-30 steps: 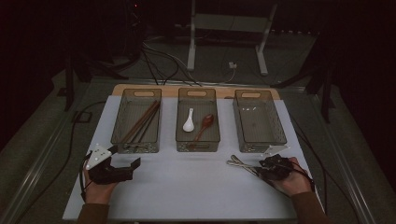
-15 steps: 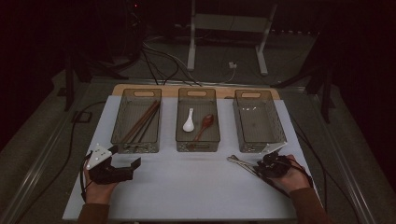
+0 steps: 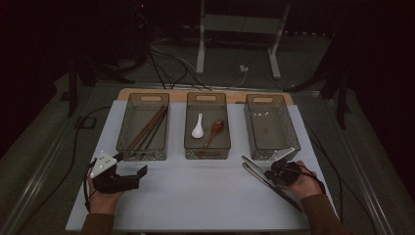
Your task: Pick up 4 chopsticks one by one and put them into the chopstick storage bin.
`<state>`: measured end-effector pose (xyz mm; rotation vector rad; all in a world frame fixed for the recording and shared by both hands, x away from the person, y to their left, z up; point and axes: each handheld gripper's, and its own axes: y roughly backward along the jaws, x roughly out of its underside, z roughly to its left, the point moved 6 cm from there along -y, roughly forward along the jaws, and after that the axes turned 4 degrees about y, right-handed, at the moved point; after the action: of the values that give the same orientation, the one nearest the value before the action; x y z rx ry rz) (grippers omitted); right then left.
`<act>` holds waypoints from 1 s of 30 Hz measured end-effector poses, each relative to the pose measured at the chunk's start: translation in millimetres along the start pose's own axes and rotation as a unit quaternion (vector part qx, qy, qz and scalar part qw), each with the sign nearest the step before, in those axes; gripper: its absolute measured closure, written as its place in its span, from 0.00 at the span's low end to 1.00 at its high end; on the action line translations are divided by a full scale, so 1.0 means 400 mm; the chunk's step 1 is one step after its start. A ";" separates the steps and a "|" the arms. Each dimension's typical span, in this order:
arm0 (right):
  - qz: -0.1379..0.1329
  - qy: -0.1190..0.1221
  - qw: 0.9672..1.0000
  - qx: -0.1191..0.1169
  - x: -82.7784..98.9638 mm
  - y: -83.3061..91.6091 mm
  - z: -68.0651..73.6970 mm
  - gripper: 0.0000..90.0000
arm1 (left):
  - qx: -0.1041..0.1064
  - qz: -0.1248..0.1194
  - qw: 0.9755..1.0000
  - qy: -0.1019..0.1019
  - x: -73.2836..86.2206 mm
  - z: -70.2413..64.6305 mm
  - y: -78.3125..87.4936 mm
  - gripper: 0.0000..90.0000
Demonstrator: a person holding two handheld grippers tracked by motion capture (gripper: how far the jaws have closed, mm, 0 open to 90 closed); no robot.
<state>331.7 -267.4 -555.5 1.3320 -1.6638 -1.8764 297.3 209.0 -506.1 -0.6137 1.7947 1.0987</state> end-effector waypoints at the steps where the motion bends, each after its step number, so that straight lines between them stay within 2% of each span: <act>1: 0.001 0.001 1.000 -0.003 -0.001 0.000 -0.001 0.93 | 0.000 -0.001 1.000 0.001 0.000 0.000 0.000 0.01; 7: 0.029 0.010 1.000 0.000 -0.011 -0.003 0.001 0.93 | 0.000 -0.001 1.000 0.000 0.000 0.000 0.002 0.01; 11: 0.041 0.004 0.999 -0.003 -0.016 -0.004 0.000 0.94 | 0.000 -0.002 1.000 0.001 0.000 0.002 0.005 0.01; 16: 0.019 0.005 1.000 -0.003 -0.008 -0.001 -0.001 0.95 | 0.000 -0.001 1.000 0.001 0.001 0.002 0.003 0.01; 21: 0.005 0.011 1.000 0.013 -0.004 0.004 0.003 0.95 | 0.000 0.001 1.000 0.001 0.002 0.001 0.001 0.01; 30: -0.028 -0.004 1.000 0.011 -0.005 0.030 0.005 0.95 | 0.000 0.000 1.000 0.001 0.002 0.001 0.001 0.01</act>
<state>326.9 -268.1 -544.2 1.3934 -1.6721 -1.9030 296.9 209.7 -506.6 -0.6163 1.7967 1.0990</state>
